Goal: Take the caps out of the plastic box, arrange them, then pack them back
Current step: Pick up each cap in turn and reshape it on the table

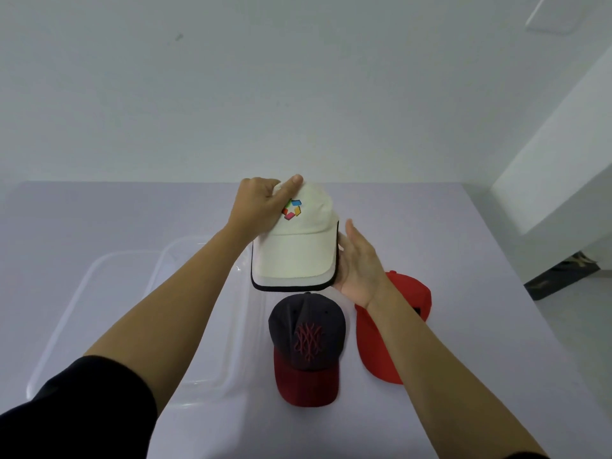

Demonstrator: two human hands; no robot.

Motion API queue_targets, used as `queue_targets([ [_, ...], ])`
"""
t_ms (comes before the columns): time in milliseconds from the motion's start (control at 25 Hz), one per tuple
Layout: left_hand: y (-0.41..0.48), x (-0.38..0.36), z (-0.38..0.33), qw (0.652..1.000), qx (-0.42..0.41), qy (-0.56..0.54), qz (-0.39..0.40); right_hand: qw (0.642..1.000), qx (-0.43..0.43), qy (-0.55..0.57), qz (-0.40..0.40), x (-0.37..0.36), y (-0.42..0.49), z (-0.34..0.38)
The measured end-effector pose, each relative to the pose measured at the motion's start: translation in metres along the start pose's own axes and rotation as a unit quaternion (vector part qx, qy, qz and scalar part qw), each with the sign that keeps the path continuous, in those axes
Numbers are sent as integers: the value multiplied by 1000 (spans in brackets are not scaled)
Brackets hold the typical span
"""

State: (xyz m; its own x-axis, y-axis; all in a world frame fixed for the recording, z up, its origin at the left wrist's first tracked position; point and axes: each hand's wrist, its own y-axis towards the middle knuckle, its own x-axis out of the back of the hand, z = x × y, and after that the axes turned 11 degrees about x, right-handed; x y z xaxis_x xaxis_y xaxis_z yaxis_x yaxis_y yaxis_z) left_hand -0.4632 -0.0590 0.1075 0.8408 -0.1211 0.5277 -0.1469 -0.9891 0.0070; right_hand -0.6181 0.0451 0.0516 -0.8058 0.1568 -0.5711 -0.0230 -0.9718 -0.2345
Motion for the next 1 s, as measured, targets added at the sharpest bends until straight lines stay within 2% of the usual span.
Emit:
queue_targets([
  [80,2,-3,8,997,-40,50,-45,999,-12,-51,-1,-5,0,-7],
  [160,-1,-7,9,996,-46,60,-55,998,-15,-53,-33,-9,4,-15],
  [240,-6,-12,9,999,-7,31,-34,998,7,19,-65,-10,7,-17],
  [280,-9,-16,14,998,44,-38,-9,996,23,49,-77,-8,8,-17],
  [320,-13,-17,16,983,117,-136,34,993,39,72,-87,-6,8,-16],
  [360,-18,-19,22,947,207,-226,96,990,55,87,-95,-4,7,-14],
  [400,-25,-22,29,906,281,-273,159,987,68,106,-97,-3,5,-11],
  [440,-34,-25,36,872,322,-297,220,984,74,124,-101,-2,5,-9],
  [480,-42,-29,40,845,333,-328,261,982,78,140,-102,-2,4,-8],
  [520,-48,-33,42,822,329,-381,268,980,83,148,-102,-3,3,-7],
  [600,-53,-42,39,790,302,-487,218,978,98,149,-109,-5,3,-5],
  [680,-54,-49,35,772,259,-549,189,978,97,153,-103,-8,1,-9],
  [800,-51,-48,34,783,215,-550,194,974,64,194,-94,-18,-7,-13],
  [920,-45,-38,40,851,208,-436,206,966,88,216,-114,-19,-12,-14],
  [1000,-42,-34,42,873,205,-393,203,965,97,208,-126,-18,-13,-15],
])
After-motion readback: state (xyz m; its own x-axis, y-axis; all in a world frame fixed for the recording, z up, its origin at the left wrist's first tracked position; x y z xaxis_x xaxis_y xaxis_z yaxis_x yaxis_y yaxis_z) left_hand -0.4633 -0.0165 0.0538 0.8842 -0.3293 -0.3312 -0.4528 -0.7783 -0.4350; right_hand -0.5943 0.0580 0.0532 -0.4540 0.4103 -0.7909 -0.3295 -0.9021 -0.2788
